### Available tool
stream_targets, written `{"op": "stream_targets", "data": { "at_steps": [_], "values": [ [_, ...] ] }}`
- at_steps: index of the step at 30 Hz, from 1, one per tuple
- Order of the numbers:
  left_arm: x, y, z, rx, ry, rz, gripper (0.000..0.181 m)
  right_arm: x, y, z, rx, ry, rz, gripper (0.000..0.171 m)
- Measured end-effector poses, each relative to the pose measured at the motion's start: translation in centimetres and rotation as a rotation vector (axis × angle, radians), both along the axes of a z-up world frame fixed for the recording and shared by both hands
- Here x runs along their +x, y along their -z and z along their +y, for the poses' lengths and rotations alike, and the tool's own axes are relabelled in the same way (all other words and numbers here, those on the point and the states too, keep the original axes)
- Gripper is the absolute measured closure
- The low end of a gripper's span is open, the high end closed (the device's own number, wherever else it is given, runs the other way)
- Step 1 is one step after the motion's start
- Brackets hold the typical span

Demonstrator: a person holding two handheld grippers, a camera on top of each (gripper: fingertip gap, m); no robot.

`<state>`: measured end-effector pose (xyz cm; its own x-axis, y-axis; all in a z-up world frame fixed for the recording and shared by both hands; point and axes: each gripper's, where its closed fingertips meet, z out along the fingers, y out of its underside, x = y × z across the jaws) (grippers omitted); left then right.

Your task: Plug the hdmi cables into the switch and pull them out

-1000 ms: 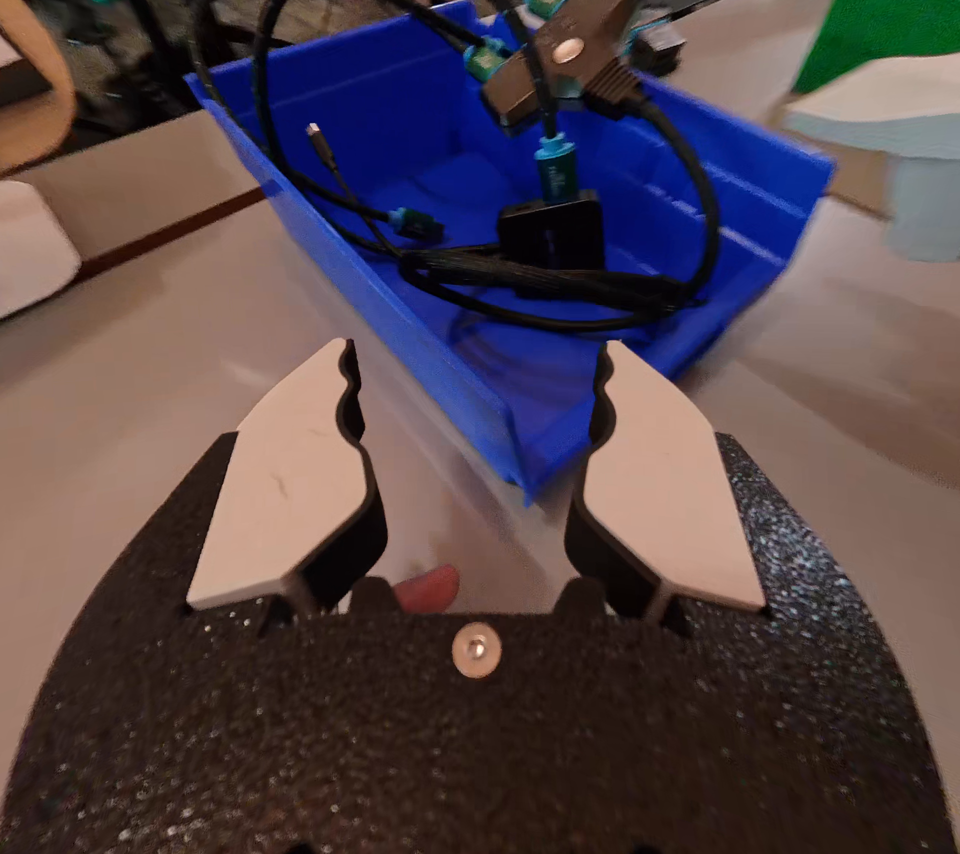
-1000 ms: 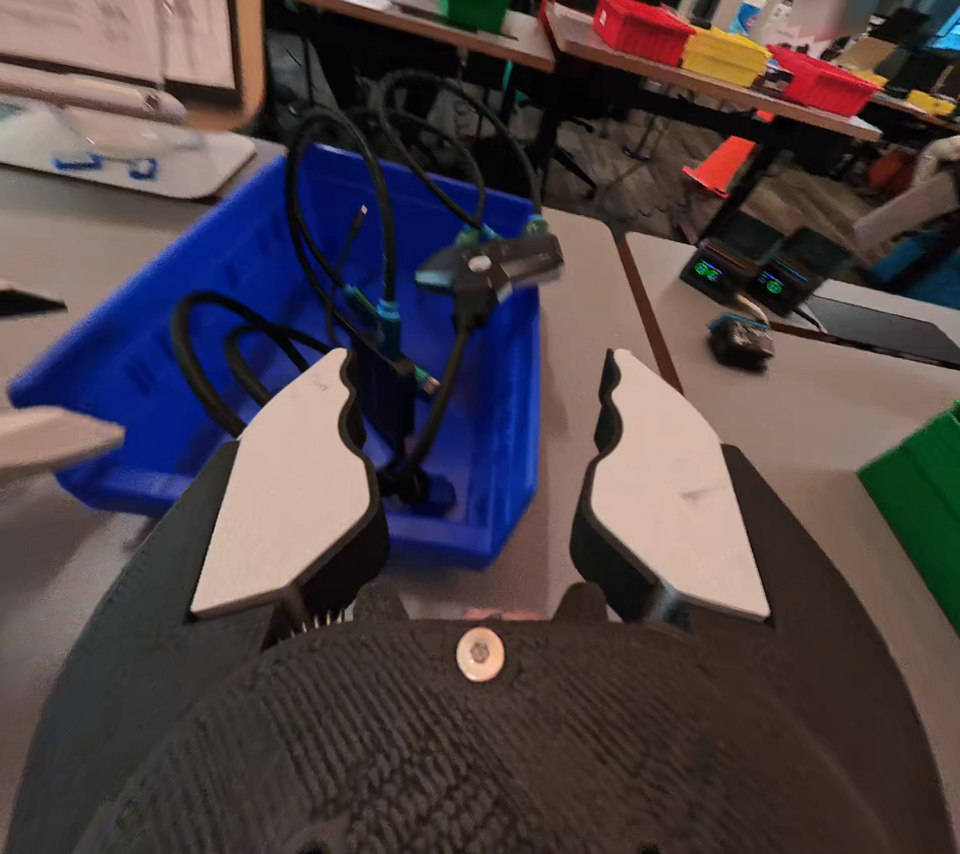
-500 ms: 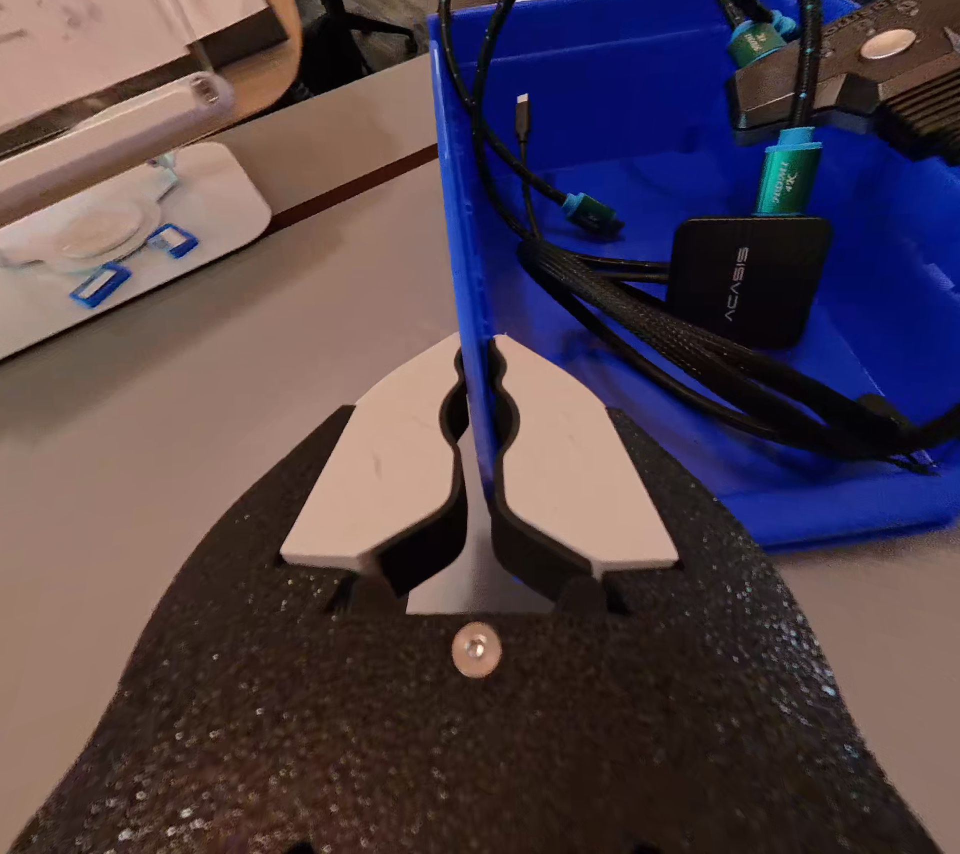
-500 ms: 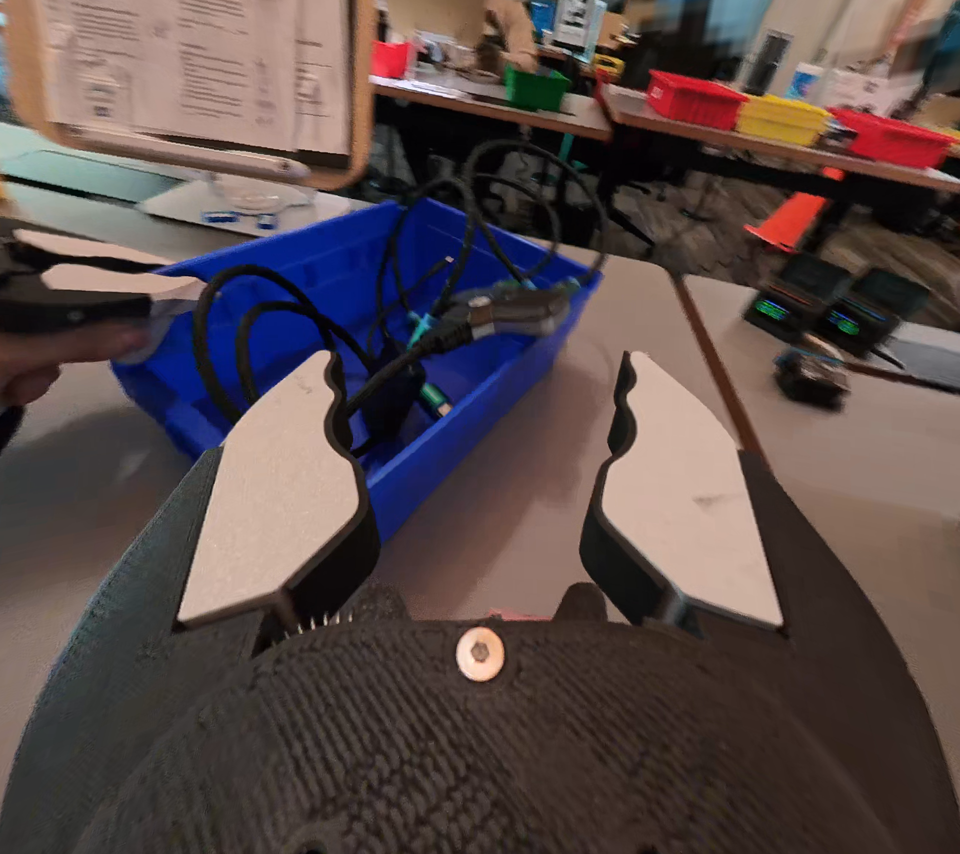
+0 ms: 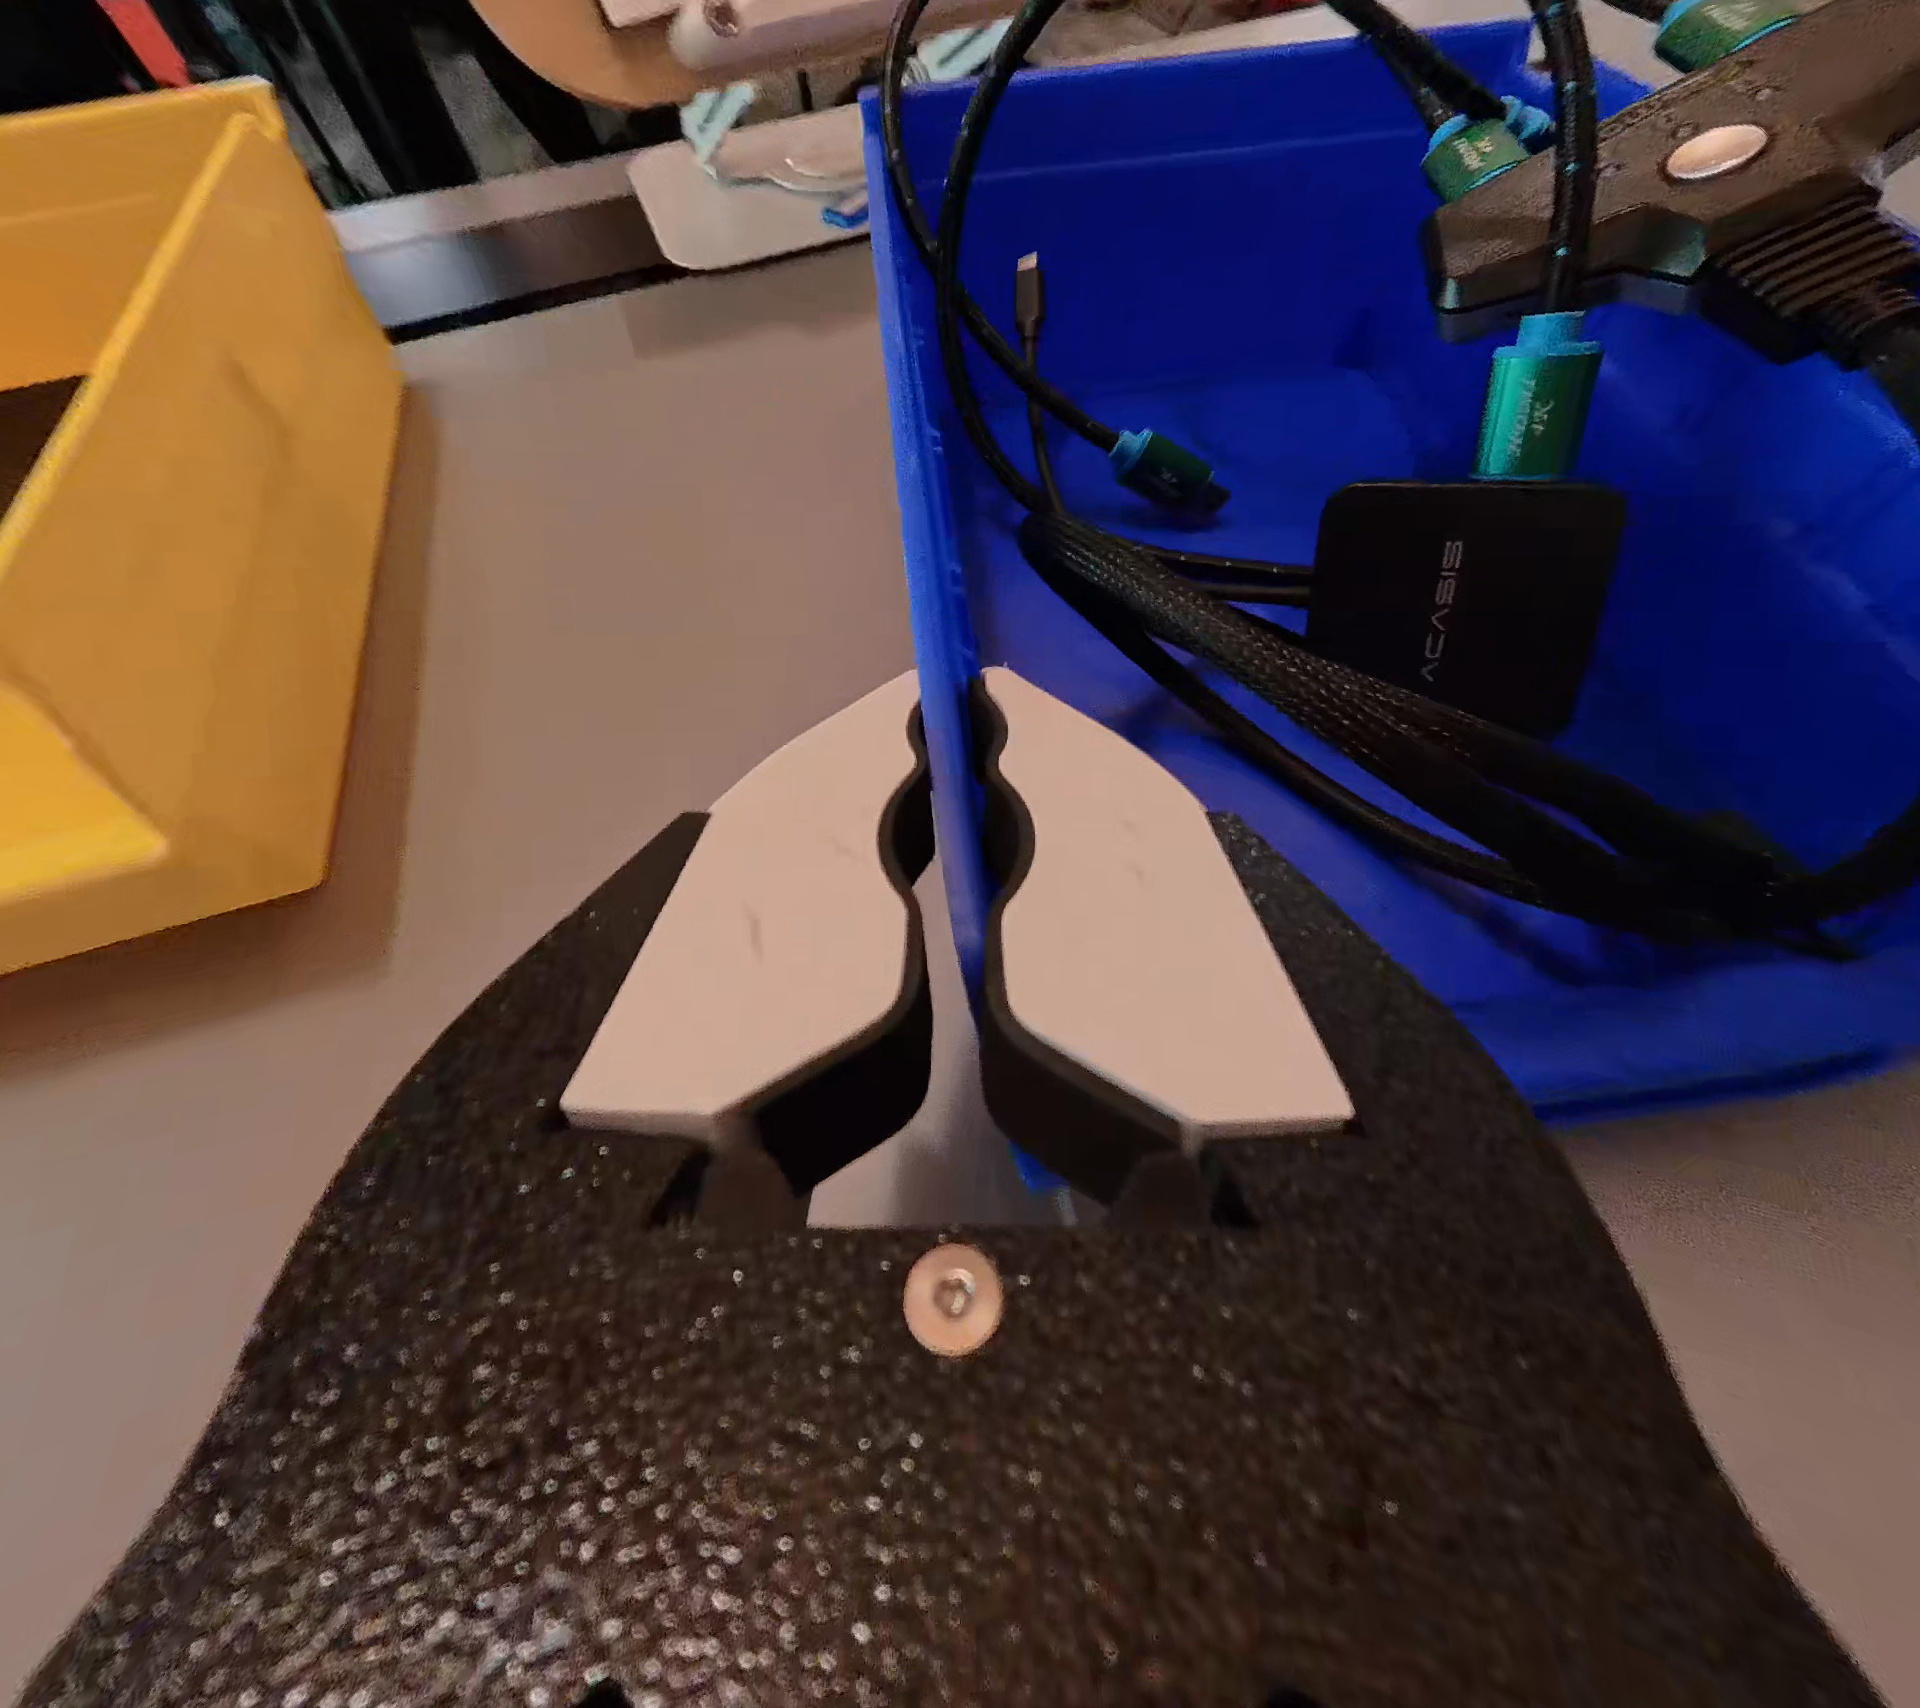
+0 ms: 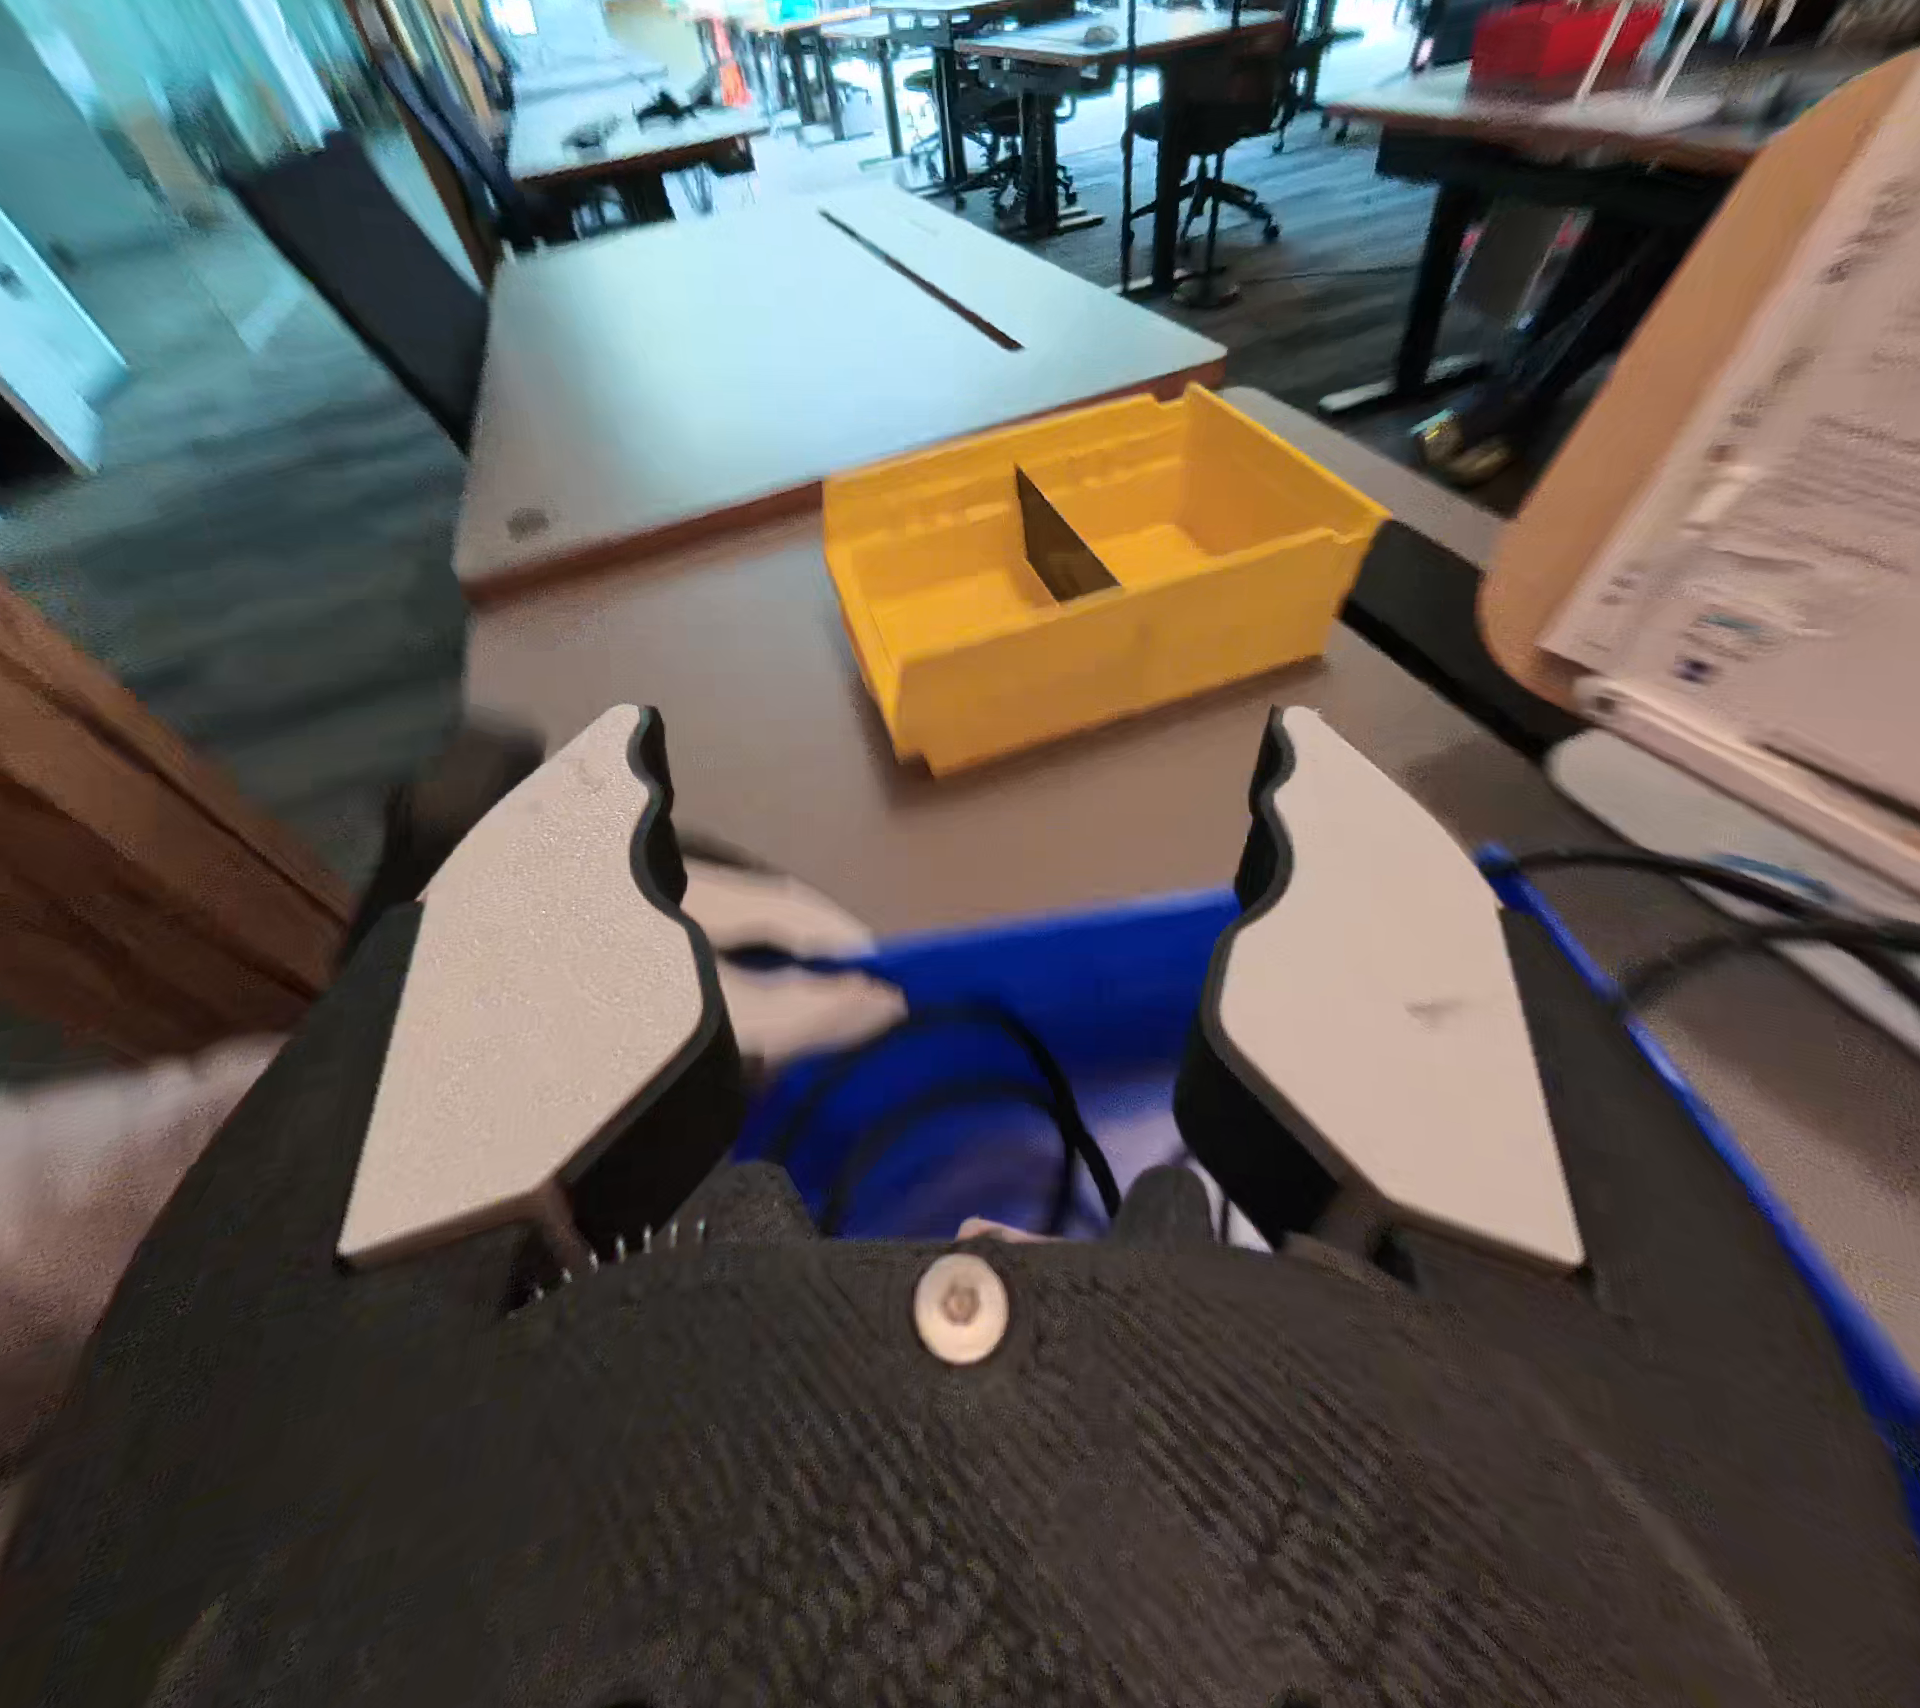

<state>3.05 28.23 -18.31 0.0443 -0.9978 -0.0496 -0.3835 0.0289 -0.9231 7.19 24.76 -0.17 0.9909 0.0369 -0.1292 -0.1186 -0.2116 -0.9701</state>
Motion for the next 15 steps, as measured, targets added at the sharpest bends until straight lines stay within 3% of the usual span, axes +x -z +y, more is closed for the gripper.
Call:
{"op": "stream_targets", "data": {
  "at_steps": [2,4,6,11,15],
  "values": [
    [-0.7,-0.2,1.0,0.023,-0.03,-0.032,0.179,-0.1,-0.2,7.0,-0.087,-0.019,0.168,0.066],
    [-1.0,-0.2,1.5,0.036,-0.034,-0.032,0.178,-0.1,3.2,13.0,-0.294,-0.03,0.249,0.071],
    [-0.9,-0.2,1.7,0.035,-0.026,-0.039,0.178,1.4,7.6,17.4,-0.455,0.098,0.337,0.076],
    [-1.2,-0.4,2.0,0.046,-0.011,-0.069,0.178,3.0,16.5,23.1,-0.648,0.27,0.469,0.095],
    [-1.8,-0.4,3.2,0.016,-0.013,-0.078,0.178,2.1,19.6,26.3,-0.668,0.3,0.56,0.096]
  ]
}}
